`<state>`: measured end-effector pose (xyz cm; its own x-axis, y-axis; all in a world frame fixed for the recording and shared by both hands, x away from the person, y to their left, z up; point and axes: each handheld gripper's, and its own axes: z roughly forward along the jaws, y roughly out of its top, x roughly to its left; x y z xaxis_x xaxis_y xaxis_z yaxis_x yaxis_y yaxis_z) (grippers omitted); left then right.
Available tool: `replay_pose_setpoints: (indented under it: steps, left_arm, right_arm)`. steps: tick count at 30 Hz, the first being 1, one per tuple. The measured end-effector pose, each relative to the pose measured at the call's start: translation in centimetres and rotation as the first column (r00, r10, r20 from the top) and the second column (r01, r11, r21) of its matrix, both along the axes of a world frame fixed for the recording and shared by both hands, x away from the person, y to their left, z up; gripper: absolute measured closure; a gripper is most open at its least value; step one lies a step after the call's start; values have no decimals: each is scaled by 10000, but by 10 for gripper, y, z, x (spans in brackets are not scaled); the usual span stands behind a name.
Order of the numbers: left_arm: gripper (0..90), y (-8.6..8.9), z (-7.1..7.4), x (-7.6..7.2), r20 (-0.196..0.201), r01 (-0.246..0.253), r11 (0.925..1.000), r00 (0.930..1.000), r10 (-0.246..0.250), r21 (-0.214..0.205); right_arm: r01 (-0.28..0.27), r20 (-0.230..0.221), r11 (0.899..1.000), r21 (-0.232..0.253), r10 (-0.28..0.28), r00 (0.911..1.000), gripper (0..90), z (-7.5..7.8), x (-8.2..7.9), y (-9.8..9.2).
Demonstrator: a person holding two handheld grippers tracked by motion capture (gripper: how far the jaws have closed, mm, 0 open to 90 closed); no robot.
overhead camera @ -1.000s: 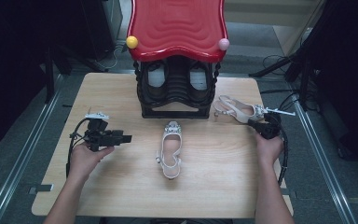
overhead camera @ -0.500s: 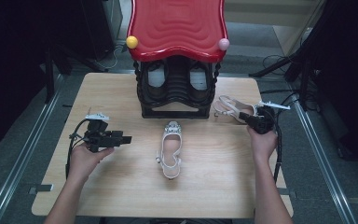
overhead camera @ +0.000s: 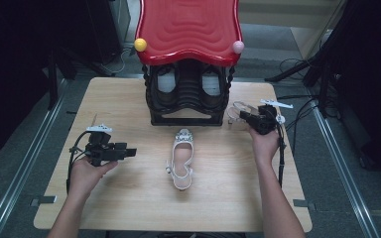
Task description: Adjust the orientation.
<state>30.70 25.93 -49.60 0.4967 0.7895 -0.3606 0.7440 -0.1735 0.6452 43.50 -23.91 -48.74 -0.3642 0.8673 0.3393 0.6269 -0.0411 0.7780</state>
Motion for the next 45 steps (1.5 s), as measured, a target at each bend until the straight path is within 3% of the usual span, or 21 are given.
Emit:
replay_pose_setpoints:
  steps: [3, 7, 18, 20, 25, 31, 39, 45]
  left_arm:
    - [401, 1, -1, -2, -9, -19, 10000, 10000, 19, 87]
    - [400, 3, -1, -4, -3, -118, 9999, 9999, 118, 126]
    - [400, 2, -1, -3, 3, -19, 9998, 10000, 19, 197]
    - [400, 2, 0, -3, 40, -28, 9999, 10000, 27, 131]
    - [400, 3, -1, -3, -11, -42, 9998, 10000, 42, 175]
    - [400, 3, -1, -4, 69, -130, 9997, 9999, 129, 208]
    - [400, 7, -3, -6, 11, -273, 9994, 9996, 273, 235]
    - [401, 5, -3, -4, -9, -142, 9997, 9999, 142, 221]
  right_arm:
    - [-82, -239, 9996, -259, 76, 9997, 900, -6, 5, 8]
    - [-89, -154, 9988, -487, 82, 9998, 900, -8, 7, 8]
    - [544, -512, 9962, -678, -580, 9970, 900, -12, 10, -15]
    - [661, -528, 9970, -396, -681, 9963, 900, -10, 9, -20]
    - [953, 65, 9954, -125, -952, 9954, 900, 3, 5, -28]
    - [1438, -27, 9895, 161, -1438, 9896, 900, -5, 15, -42]
    - [1103, -756, 9938, 116, -1091, 9911, 900, -17, 23, -40]
    - [912, -931, 9951, -376, -944, 9912, 900, -18, 20, -35]
